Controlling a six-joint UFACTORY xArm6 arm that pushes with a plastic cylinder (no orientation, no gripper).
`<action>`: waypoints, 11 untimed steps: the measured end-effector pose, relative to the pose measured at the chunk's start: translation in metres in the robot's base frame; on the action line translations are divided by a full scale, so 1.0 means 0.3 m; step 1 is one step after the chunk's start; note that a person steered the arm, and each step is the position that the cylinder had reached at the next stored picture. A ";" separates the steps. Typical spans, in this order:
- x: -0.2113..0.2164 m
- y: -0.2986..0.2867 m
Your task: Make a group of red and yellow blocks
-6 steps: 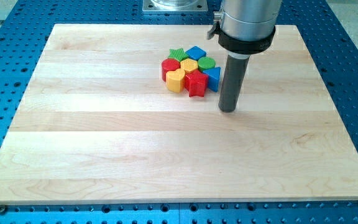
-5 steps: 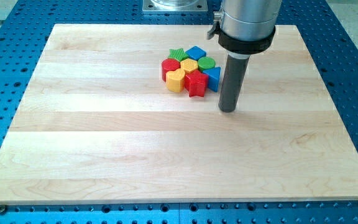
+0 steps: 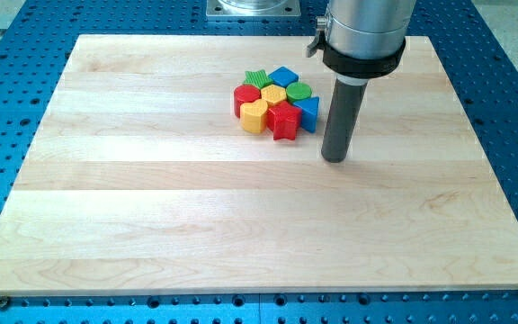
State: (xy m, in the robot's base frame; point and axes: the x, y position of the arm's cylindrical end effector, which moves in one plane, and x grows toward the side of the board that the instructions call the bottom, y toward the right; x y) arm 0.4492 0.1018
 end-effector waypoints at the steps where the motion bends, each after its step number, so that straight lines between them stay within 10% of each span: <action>1: 0.013 0.000; 8: -0.639 0.003; 11: -0.447 -0.454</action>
State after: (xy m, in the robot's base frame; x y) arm 0.3152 -0.0345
